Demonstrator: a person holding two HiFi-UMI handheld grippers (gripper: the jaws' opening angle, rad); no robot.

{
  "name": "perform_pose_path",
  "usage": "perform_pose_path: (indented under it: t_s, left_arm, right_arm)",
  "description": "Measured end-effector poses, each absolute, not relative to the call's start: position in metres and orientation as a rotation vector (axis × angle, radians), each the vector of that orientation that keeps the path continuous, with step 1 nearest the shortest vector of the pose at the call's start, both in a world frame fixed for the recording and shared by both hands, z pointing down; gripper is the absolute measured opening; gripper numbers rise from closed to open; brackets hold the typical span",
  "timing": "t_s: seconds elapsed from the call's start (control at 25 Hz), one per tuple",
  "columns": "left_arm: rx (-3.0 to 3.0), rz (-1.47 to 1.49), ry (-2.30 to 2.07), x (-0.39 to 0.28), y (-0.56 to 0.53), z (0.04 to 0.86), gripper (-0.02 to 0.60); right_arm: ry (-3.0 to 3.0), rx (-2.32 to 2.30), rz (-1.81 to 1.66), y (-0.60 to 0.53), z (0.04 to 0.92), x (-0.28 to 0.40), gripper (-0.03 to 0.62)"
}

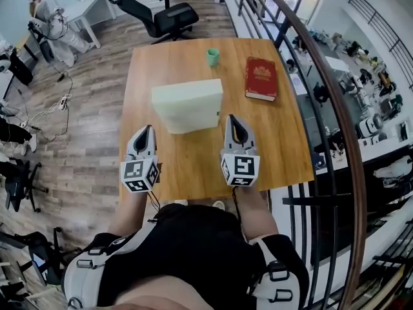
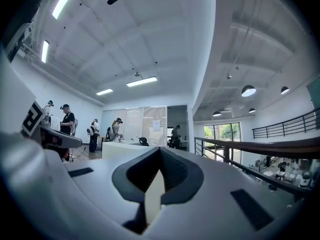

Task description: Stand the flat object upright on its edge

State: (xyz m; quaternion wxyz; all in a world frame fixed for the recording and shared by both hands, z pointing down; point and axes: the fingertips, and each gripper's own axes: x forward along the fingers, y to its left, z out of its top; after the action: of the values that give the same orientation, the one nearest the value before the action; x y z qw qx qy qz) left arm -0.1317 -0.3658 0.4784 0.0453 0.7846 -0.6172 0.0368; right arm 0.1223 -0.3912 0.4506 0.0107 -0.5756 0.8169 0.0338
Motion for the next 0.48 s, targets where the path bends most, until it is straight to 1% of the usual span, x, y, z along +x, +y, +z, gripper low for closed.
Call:
perform_pose_path:
  t_s: [0.48]
  left_arm:
    - [2.419,0.115,-1.909,-0.129,-0.355,0.471,0.005]
  right_arm:
    - [2.546,-1.759,0.116,-0.380,0.447,0.116,0.005]
